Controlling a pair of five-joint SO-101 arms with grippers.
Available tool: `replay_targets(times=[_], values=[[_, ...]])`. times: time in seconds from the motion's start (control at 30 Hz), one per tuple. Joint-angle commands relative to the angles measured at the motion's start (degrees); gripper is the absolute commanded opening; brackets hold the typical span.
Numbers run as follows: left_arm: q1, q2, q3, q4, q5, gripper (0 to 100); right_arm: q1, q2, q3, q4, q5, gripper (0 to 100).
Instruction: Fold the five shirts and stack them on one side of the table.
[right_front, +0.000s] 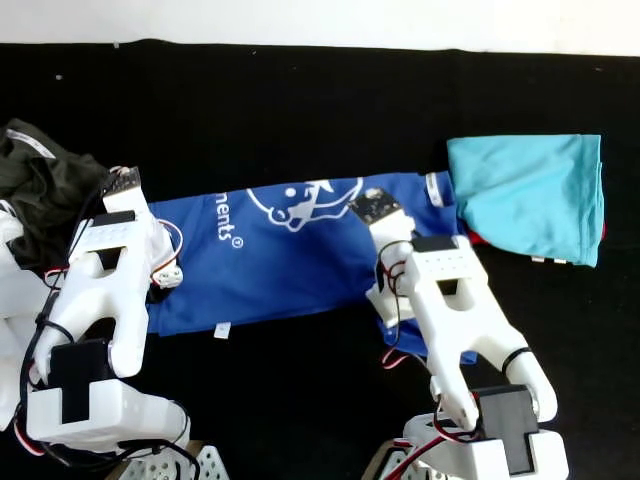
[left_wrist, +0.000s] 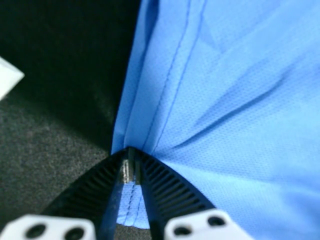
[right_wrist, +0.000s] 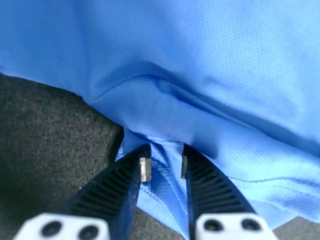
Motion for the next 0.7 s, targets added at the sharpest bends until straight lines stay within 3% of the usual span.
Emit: replay_targets(times=[0.0,0.37,0.67], values=[[0.8,0.4,0.0,-1.6,0.2,1,0.5,-0.6,-5.6,4.9,0.6,10.8],[0.8,0.4,0.0,-1.6,0.2,1,0.5,0.1,-8.9,6.7,0.6,10.8],[0.8,0.4,0.0,-1.6,0.2,1,0.6,0.1,-1.3,-2.9,0.6,10.8]])
